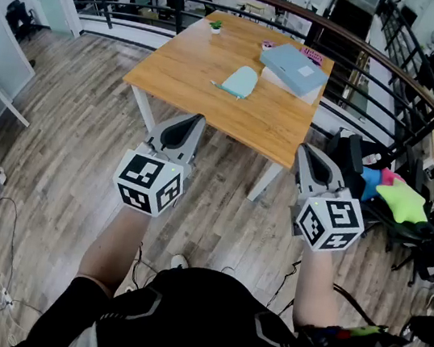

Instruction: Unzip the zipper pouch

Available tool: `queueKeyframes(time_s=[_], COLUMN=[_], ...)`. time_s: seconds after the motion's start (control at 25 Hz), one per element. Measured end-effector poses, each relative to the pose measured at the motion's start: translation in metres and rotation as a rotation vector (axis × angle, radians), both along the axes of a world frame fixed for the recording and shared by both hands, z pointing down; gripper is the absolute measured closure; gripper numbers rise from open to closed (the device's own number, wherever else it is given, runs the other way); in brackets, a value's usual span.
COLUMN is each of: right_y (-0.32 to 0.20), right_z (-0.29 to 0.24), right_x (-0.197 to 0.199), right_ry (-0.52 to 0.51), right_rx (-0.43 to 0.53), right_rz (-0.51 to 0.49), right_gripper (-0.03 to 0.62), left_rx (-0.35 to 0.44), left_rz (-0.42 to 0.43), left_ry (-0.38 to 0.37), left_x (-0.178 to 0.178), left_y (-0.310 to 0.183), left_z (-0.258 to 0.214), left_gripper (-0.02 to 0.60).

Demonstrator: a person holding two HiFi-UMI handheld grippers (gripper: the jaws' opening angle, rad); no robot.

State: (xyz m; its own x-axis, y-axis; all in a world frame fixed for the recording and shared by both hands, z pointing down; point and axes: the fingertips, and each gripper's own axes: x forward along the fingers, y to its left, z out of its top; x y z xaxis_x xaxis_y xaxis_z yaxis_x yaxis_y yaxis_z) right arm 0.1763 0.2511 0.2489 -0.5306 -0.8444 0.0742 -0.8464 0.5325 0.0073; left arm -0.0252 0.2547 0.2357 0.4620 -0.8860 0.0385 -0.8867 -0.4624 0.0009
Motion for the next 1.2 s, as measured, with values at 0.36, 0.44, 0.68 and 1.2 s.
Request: queueKeyframes(time_s=[0.36,0.44,0.68,1.2], right_y=[0.003,0.004,0.002,0.003], right_z=[-0.006,-0.007,-0.006,-0.006], right_x=[-0.001,-0.001,-0.004,-0.018], right_ry=[-0.009,-0.027,-0.010,-0.001], right_rx=[0.016,0.013,0.017,0.039], right_rz=[-0.008,-0.010,-0.015,-0.019], right_gripper=[0.586,0.585,0.585,0.451], left_rx=[0.011,0.008,0.010,0.015], left_rz=[-0.005,-0.006,-0.029,-0.023], left_ry=[-0.021,-0.027,-0.030,-0.036], left_x=[0.005,0.005,0.001,-0.023], left_y=[0.002,0.003,0.000,0.003], left_z=[0.003,0.003,0.004,0.006], left_gripper=[0.552,0.552,0.551,0.435])
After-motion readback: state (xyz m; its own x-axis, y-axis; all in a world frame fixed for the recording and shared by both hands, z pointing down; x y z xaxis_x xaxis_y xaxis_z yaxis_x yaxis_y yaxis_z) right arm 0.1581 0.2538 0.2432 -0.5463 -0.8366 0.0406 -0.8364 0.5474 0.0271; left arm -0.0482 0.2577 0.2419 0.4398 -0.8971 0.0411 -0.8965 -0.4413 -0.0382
